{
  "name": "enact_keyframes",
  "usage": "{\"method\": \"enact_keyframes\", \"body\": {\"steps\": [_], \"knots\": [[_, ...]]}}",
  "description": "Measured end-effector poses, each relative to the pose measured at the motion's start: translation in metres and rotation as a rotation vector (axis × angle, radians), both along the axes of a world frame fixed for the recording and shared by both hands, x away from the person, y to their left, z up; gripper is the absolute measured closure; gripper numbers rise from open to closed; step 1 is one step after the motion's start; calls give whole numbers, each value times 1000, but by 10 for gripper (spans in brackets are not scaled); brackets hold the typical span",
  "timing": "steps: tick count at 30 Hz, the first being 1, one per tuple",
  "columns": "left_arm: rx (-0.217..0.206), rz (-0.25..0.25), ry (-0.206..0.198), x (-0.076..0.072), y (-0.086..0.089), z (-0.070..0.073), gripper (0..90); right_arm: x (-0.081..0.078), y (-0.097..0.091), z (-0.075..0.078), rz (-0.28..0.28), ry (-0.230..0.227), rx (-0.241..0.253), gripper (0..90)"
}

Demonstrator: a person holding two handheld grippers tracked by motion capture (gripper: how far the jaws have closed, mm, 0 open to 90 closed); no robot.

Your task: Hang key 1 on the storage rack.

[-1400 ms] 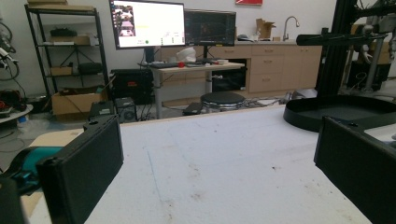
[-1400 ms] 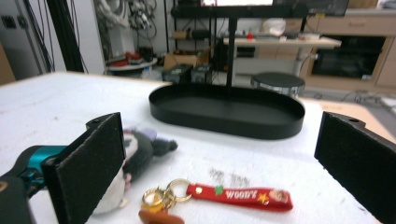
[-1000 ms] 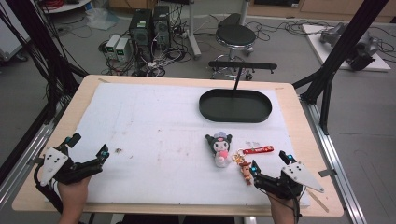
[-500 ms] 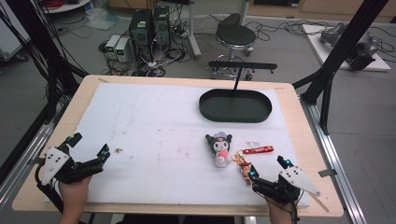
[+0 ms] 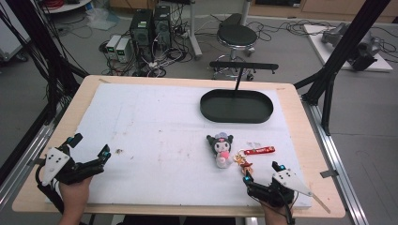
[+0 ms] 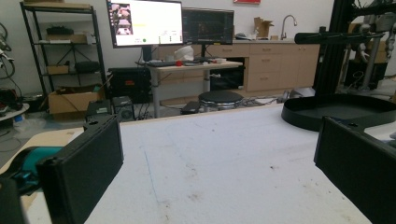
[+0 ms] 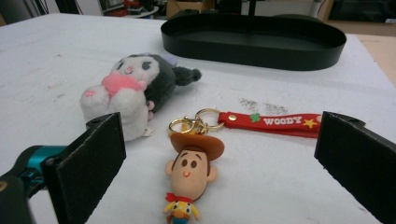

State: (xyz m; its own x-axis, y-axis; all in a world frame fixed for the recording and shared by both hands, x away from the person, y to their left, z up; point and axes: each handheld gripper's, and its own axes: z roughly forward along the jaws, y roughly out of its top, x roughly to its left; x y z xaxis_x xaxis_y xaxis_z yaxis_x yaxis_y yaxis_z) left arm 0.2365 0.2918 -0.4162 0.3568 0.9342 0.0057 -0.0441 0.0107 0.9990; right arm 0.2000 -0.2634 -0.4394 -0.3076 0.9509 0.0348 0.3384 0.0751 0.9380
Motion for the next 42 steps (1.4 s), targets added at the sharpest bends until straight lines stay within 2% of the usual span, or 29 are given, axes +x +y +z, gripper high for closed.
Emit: {"method": "enact_keyframes", "body": {"steps": [13, 20, 21, 26, 28, 34, 36, 37, 42], "knots": [[-1, 3, 3, 0, 1, 0, 18, 13, 20, -11, 12, 141, -32, 11], [0, 1, 4, 0, 1, 0, 18, 18, 23, -12, 15, 190, -44, 11], [0, 1, 4, 0, 1, 0, 18, 19, 23, -13, 10, 207, -42, 53], [1, 3, 5, 0, 1, 0, 18, 23, 23, -13, 13, 234, -50, 58], [1, 3, 4, 0, 1, 0, 18, 25, 24, -13, 15, 266, -55, 58], [0, 3, 5, 1, 1, 0, 18, 28, 26, -13, 17, 287, -61, 61], [0, 4, 5, 1, 1, 0, 18, 29, 27, -13, 12, 297, -67, 102], [0, 5, 5, 1, 1, 0, 18, 30, 26, -13, 12, 303, -58, 164], [2, 5, 5, 0, 1, 0, 18, 32, 27, -13, 15, 324, -66, 173]]}}
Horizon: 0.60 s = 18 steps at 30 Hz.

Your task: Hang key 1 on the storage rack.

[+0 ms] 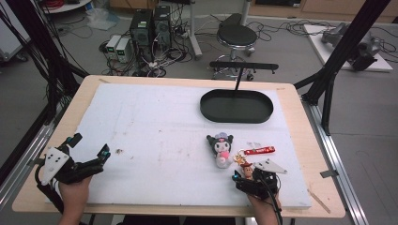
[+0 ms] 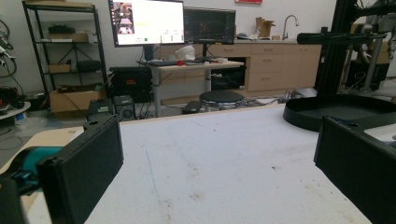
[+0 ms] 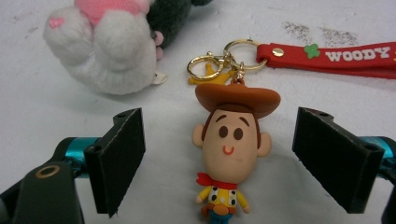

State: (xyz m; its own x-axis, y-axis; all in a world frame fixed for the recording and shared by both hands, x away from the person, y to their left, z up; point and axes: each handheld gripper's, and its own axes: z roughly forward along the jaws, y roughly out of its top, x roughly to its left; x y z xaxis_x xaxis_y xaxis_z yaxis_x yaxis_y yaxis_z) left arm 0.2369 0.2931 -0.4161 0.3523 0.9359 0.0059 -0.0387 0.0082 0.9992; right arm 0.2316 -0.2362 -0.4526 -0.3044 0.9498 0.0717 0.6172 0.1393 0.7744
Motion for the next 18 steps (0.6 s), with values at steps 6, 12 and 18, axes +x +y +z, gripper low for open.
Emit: {"method": "enact_keyframes", "body": {"steps": [6, 12, 18], "knots": [[-2, -1, 0, 0, 0, 0, 18, 1, 2, 0, 2, 14, -9, 235], [-3, -2, -1, 0, -1, 0, 18, 0, 3, 0, -22, 6, -45, 335], [-4, -1, -1, 1, -1, -1, 18, -2, 5, 1, 6, -5, -51, 488]]}}
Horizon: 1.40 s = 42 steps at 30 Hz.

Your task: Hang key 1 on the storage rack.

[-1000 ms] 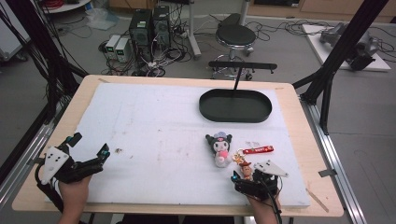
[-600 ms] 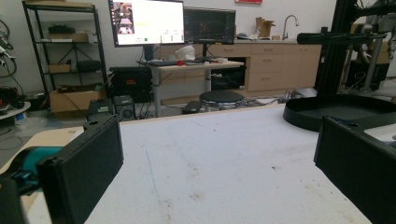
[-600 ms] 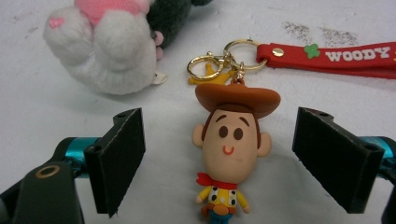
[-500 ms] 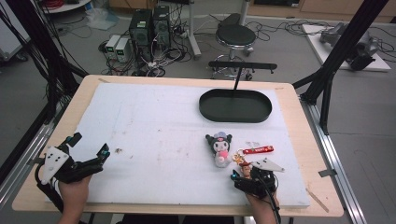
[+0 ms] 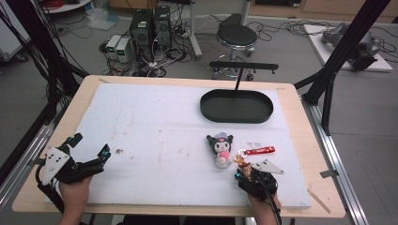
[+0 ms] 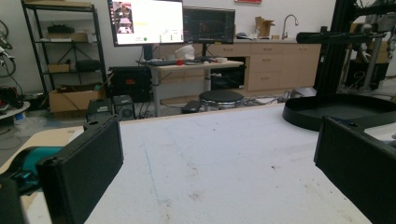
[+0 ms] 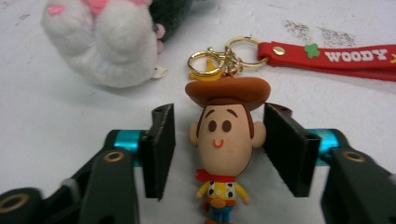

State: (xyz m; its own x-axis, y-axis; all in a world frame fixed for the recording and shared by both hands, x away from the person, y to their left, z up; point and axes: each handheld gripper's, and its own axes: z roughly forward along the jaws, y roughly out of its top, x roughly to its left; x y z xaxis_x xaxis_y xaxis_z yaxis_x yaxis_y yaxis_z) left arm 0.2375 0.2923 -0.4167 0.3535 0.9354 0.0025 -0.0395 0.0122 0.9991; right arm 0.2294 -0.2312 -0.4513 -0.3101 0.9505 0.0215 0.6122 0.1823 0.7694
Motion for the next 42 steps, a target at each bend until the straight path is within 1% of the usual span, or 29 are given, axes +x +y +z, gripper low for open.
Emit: {"method": "enact_keyframes", "body": {"steps": [1, 2, 3, 6, 7, 8, 13, 19, 22, 27, 28, 29, 30, 31, 32, 33, 35, 36, 37, 42], "knots": [[-1, 0, -1, 0, 0, 0, 18, 0, 1, 1, 10, 1, -2, 539], [0, 0, -1, 0, 0, 0, 18, 0, 1, 1, 10, 1, -2, 539], [0, 1, -1, 0, 0, 0, 18, -1, 1, 1, 12, -7, -11, 596], [0, 1, 0, 0, 0, 0, 18, -1, 1, 1, 19, -10, -8, 609], [0, 0, 1, 0, 0, 0, 18, -2, 1, 1, 21, -10, -5, 621], [1, 0, 2, 0, 0, 0, 18, -2, 0, 1, 26, -12, 4, 656], [4, -1, 5, 0, 0, 0, 18, -3, 0, 2, 32, -17, 4, 664], [2, 1, 5, 0, 0, -1, 18, -5, 1, 1, 29, -40, -12, 668], [2, -1, 6, 0, 0, -1, 18, -5, 0, 2, 22, -51, -5, 668], [2, -1, 5, 1, 0, -1, 18, -8, -4, 6, 7, -87, 13, 667], [3, -1, 6, 1, 0, -1, 18, -8, -4, 6, 7, -87, 13, 667], [2, -1, 5, 1, 0, -1, 18, -8, -4, 6, 3, -95, 13, 667], [0, -2, 5, 1, 0, -1, 18, -9, -5, 7, 3, -112, 12, 668], [2, -2, 6, 1, 0, -1, 18, -9, -5, 7, 3, -112, 12, 668], [2, -2, 6, 1, 0, -1, 18, -10, -5, 8, 0, -124, 10, 668], [2, -2, 6, 1, 0, -1, 18, -12, -5, 10, -7, -151, 10, 667], [3, -3, 6, 1, 0, -1, 18, -12, -6, 10, -6, -158, 10, 667], [3, -3, 6, 1, 0, -1, 18, -13, -6, 12, -13, -182, 11, 667], [3, -3, 6, 1, 0, -1, 18, -13, -6, 12, -13, -182, 11, 667], [3, -2, 5, 1, 0, -1, 18, -16, -8, 16, -18, -234, 14, 667]]}}
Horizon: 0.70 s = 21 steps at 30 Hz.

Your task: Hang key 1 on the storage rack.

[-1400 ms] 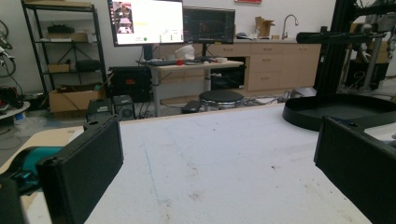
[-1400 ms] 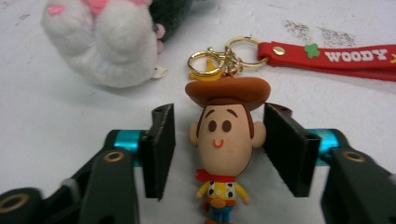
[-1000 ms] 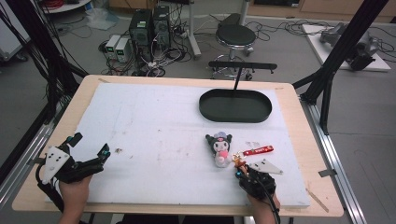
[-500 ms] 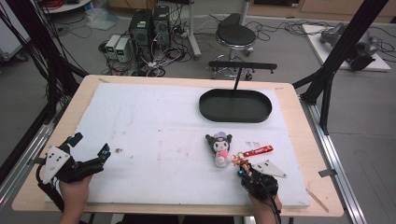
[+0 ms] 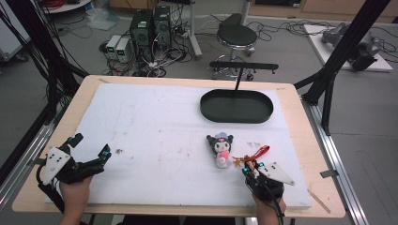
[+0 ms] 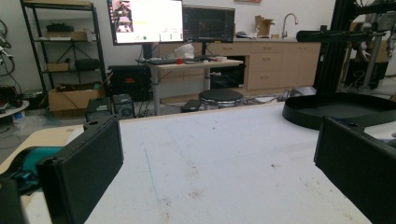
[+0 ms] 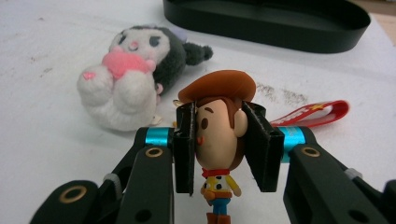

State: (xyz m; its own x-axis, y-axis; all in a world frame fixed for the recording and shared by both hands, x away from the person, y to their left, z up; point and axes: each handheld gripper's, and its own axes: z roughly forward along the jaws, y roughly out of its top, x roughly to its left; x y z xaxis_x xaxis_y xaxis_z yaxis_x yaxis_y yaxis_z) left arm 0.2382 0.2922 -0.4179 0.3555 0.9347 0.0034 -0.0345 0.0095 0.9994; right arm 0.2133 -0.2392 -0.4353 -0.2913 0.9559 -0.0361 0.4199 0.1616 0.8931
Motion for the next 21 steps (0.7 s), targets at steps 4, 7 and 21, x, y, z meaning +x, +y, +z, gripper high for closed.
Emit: {"method": "enact_keyframes", "body": {"steps": [4, 7, 21], "knots": [[1, 0, -1, 0, 0, 0, 18, -1, -3, 2, -10, -30, 23, 667], [0, 2, -2, 0, 0, 0, 18, -3, -5, 6, -21, -67, 41, 667], [2, 1, -3, 0, -1, 0, 18, -6, -7, 19, -50, -201, 49, 667]]}}
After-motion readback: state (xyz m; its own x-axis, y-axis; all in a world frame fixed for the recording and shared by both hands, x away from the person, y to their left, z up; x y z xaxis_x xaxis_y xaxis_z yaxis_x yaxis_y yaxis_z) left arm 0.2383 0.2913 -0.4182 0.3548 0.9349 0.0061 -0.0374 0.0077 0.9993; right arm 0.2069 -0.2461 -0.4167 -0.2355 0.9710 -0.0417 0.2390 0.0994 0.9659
